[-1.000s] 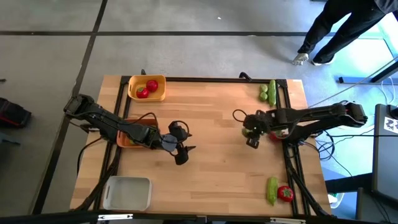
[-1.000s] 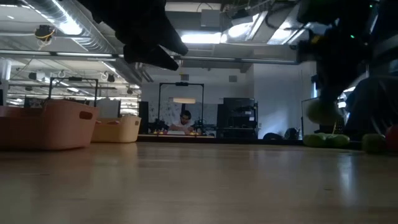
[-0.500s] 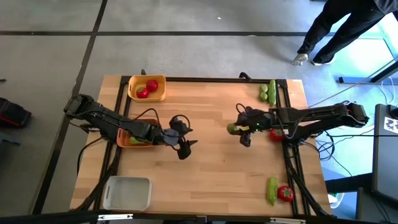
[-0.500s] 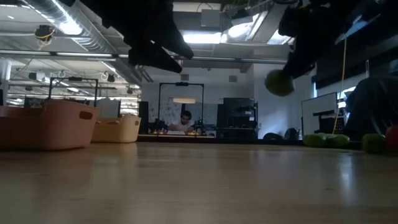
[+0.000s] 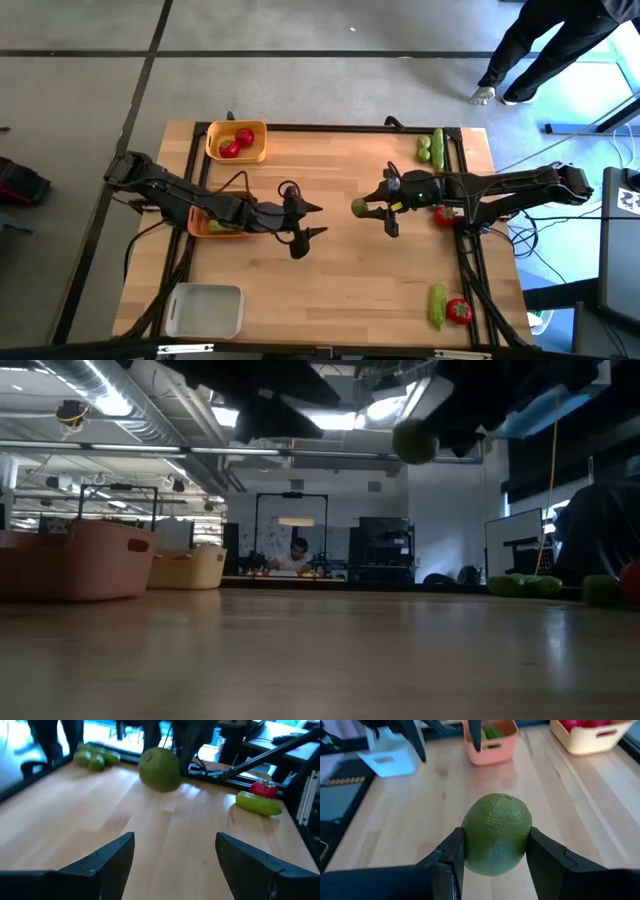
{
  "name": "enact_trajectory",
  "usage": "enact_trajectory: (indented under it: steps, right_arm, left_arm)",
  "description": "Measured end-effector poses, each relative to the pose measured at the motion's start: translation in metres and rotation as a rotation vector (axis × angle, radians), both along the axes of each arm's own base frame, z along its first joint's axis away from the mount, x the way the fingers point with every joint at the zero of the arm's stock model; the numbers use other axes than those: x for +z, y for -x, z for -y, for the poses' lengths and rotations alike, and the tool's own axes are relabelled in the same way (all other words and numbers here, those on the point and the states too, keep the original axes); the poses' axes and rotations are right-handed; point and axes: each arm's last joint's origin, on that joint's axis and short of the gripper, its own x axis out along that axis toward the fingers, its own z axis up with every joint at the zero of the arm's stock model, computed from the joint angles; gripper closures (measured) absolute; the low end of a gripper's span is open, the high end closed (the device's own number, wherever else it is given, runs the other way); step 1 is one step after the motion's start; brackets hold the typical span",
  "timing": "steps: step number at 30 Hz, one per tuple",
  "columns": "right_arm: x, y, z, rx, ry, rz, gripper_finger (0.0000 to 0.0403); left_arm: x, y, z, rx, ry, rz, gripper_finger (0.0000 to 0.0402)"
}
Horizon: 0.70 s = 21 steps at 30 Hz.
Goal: Sort produce into baskets
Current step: Put the lime into the gray bin
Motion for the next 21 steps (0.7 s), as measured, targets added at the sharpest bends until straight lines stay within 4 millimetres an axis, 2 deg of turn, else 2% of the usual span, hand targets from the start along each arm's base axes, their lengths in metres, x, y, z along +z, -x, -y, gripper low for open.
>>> enact_trajectory:
  steps: [8,14,21]
  right_arm:
    - [0.010,-0.004,-0.003,0.077,-0.043,0.114,0.0251]
    - [0.017,-0.007,-0.005,0.125,-0.091,0.184,0.0251]
    - [0.018,-0.007,-0.005,0.135,-0.108,0.193,0.0251]
  left_arm:
    - [-0.002,-0.016,0.006,-0.085,-0.225,0.095,0.0127]
    - [0.000,-0.029,0.009,-0.123,-0.372,0.096,0.0127]
    - [0.009,-0.035,0.010,-0.112,-0.437,0.131,0.0127]
